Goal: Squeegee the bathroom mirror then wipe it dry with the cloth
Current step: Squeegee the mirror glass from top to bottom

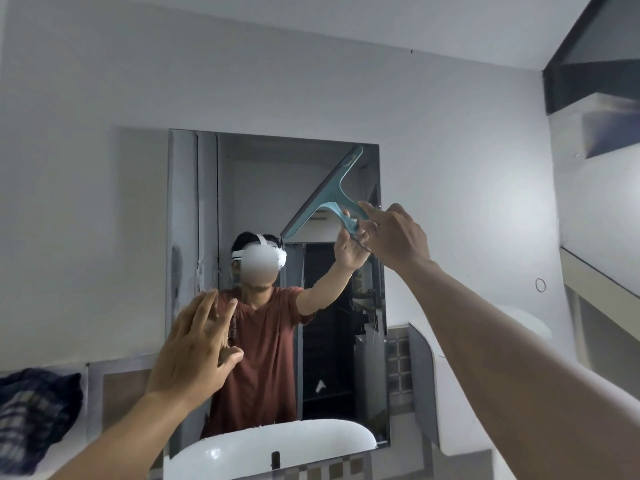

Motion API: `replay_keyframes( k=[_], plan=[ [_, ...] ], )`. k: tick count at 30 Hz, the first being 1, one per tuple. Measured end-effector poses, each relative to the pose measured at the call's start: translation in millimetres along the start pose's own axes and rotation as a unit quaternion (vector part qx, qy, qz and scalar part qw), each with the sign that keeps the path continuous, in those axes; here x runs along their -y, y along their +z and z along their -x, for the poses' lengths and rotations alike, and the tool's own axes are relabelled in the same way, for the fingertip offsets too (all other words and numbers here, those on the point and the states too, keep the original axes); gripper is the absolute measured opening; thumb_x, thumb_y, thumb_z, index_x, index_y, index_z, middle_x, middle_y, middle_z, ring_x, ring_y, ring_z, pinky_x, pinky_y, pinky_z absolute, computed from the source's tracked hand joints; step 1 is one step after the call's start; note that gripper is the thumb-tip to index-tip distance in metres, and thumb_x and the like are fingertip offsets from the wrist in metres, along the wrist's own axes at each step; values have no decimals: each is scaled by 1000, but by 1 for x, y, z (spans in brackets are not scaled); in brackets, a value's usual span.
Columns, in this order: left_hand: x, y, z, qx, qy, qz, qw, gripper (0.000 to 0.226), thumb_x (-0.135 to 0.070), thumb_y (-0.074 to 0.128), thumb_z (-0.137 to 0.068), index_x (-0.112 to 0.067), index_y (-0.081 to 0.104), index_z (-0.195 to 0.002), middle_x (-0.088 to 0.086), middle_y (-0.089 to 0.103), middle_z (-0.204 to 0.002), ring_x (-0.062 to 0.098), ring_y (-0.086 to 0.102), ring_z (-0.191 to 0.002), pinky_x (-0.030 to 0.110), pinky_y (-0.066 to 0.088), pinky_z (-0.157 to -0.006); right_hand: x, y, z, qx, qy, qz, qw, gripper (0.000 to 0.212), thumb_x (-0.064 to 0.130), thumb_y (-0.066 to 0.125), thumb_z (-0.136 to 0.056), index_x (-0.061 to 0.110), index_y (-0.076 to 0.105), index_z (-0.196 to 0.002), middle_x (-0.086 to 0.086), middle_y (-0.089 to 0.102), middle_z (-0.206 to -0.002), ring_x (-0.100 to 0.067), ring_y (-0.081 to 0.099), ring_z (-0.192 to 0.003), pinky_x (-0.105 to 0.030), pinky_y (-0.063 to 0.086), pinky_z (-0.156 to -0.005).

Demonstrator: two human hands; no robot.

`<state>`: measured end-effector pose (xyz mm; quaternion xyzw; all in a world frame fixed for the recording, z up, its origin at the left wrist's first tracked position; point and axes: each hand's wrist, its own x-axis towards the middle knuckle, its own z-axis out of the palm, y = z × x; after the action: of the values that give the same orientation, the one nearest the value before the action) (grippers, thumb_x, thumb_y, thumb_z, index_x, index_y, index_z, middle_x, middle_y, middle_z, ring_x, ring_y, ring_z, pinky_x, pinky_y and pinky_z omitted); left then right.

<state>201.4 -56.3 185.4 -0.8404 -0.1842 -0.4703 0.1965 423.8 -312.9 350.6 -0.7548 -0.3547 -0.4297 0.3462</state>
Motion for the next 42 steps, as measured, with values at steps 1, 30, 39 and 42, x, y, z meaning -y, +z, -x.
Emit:
replay_keyframes(
  k=[1, 30, 39, 42],
  plan=[
    [0, -1, 0, 2, 1, 0, 1000, 102, -45, 89, -66, -11, 43, -150, 25, 39, -153, 43, 35, -142, 55, 37, -112, 0, 0, 2, 0, 7, -3, 1000, 42, 36, 38, -106, 39, 45, -147, 1, 46, -105, -21, 54, -82, -32, 41, -70],
    [5, -2, 22, -8, 9, 10, 1000, 90, -39, 86, -72, -6, 47, -145, 29, 41, -147, 48, 38, -139, 58, 40, -110, 25, 29, 66, -18, 150, -91, 984, 40, 34, 40, -102, 37, 49, -141, -7, 67, -111, -26, 62, -94, -40, 52, -82],
    [8, 0, 40, 57, 15, -5, 998, 94, -31, 87, -72, -4, 41, -150, 27, 37, -150, 45, 35, -142, 56, 45, -109, 54, 48, 85, -37, 165, -138, 976, 40, 32, 49, -100, 25, 51, -139, -6, 70, -98, -26, 66, -92, -44, 56, -83],
    [9, -2, 40, 59, 20, -7, 998, 98, -31, 88, -70, -5, 40, -151, 26, 36, -151, 44, 33, -143, 54, 40, -111, 60, 54, 90, -41, 149, -147, 977, 42, 34, 50, -101, 26, 47, -142, -2, 67, -89, -22, 66, -85, -39, 57, -74]
  ],
)
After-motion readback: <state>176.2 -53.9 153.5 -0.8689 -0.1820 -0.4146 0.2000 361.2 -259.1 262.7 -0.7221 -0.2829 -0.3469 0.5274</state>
